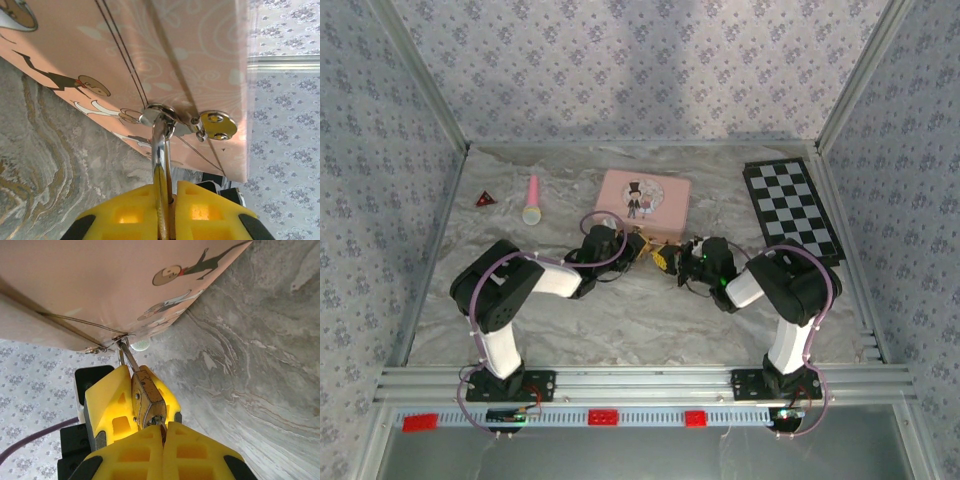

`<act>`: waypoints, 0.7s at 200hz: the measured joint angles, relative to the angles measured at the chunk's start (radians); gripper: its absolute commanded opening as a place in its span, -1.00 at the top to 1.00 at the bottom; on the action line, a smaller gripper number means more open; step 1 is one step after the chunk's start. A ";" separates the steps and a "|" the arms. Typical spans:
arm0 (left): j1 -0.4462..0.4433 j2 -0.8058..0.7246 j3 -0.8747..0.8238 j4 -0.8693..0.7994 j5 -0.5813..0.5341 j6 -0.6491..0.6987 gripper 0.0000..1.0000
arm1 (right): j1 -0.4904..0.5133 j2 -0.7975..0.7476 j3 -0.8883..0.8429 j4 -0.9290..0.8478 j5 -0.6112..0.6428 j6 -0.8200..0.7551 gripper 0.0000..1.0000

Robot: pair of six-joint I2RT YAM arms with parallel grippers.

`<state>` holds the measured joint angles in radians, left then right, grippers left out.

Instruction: Unlock the padlock with the key

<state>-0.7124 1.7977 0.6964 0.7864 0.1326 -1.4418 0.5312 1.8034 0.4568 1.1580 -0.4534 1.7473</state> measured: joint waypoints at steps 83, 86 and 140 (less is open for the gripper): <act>0.000 0.004 0.021 -0.006 -0.014 0.000 1.00 | -0.047 0.013 0.019 -0.006 -0.057 -0.011 0.92; 0.000 0.004 0.021 -0.008 -0.013 0.000 1.00 | -0.047 0.011 0.019 -0.014 -0.058 -0.013 0.90; -0.001 0.004 0.021 -0.021 0.039 0.000 1.00 | -0.063 -0.017 0.014 -0.058 -0.049 -0.047 0.37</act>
<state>-0.7136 1.8019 0.7174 0.7650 0.1715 -1.4418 0.4679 1.7866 0.4709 1.0996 -0.5022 1.7008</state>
